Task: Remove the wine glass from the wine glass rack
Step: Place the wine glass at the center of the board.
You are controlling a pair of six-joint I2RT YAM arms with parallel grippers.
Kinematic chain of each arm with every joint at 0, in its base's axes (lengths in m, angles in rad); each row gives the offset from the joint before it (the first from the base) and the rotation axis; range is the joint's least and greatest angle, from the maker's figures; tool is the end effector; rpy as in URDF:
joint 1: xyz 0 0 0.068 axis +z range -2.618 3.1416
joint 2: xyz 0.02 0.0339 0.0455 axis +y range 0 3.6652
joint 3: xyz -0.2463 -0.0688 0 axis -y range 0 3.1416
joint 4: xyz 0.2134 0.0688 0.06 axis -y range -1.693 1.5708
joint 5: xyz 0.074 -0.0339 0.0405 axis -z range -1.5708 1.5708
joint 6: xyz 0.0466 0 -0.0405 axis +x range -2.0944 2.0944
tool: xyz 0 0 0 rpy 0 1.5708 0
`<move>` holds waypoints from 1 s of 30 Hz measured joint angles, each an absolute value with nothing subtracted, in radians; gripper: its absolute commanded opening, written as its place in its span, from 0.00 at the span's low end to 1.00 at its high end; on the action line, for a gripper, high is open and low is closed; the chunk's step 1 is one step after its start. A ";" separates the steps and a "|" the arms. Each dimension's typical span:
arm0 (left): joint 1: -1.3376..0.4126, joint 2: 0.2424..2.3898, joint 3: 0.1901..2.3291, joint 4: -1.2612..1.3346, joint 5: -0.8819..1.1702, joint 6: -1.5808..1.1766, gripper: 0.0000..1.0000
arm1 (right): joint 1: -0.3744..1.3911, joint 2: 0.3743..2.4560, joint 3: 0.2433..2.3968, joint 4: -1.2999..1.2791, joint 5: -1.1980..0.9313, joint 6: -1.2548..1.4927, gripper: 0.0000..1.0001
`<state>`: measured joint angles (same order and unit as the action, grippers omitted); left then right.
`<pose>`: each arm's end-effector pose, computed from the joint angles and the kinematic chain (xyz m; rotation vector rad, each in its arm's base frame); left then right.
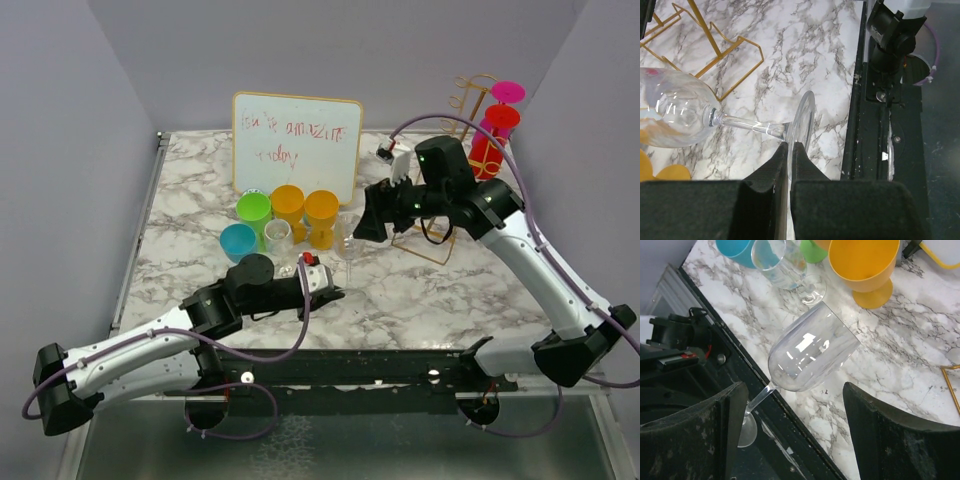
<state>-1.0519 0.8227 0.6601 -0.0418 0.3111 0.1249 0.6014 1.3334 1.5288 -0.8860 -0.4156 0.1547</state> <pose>0.0812 -0.1709 0.2947 1.2230 1.4075 -0.9325 0.1952 0.1568 0.3789 -0.7412 2.2194 0.8610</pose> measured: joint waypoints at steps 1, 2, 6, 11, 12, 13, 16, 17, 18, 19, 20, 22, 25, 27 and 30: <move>-1.055 0.814 0.653 -0.038 0.305 0.139 0.00 | 0.602 1.334 1.529 -0.886 -0.416 0.153 0.84; -1.058 0.808 0.648 -0.036 0.303 0.149 0.00 | 0.603 1.338 1.530 -0.885 -0.416 0.142 0.85; -1.069 0.789 0.623 -0.022 0.291 0.190 0.00 | 0.603 1.396 1.583 -0.892 -0.432 0.111 0.87; -1.071 0.775 0.594 -0.008 0.314 0.274 0.00 | 0.603 1.491 1.647 -0.894 -0.434 0.102 0.91; -1.072 0.768 0.585 -0.006 0.321 0.297 0.00 | 0.603 1.500 1.649 -0.893 -0.435 0.100 0.91; -1.074 0.760 0.577 -0.005 0.326 0.315 0.00 | 0.603 1.504 1.650 -0.893 -0.439 0.099 0.91; -1.076 0.723 0.545 0.001 0.331 0.376 0.00 | 0.603 1.505 1.652 -0.893 -0.467 0.095 0.91; -1.076 0.712 0.536 0.001 0.331 0.391 0.00 | 0.603 1.506 1.654 -0.893 -0.478 0.095 0.90; -1.076 0.698 0.526 0.002 0.330 0.406 0.00 | 0.603 1.509 1.657 -0.894 -0.489 0.095 0.89; -1.076 0.688 0.519 0.002 0.329 0.419 0.00 | 0.603 1.514 1.663 -0.894 -0.500 0.094 0.88; -1.076 0.678 0.512 0.002 0.327 0.429 0.00 | 0.603 1.520 1.670 -0.893 -0.514 0.090 0.86; -1.076 0.660 0.500 0.002 0.323 0.452 0.00 | 0.603 1.535 1.683 -0.894 -0.553 0.077 0.83; -1.076 0.636 0.492 -0.004 0.318 0.482 0.00 | 0.603 1.558 1.702 -0.903 -0.622 0.057 0.81; -1.076 0.625 0.491 -0.010 0.313 0.502 0.00 | 0.603 1.564 1.710 -0.913 -0.668 0.046 0.76; -1.076 0.609 0.487 -0.022 0.308 0.528 0.00 | 0.602 1.564 1.717 -0.915 -0.719 0.028 0.75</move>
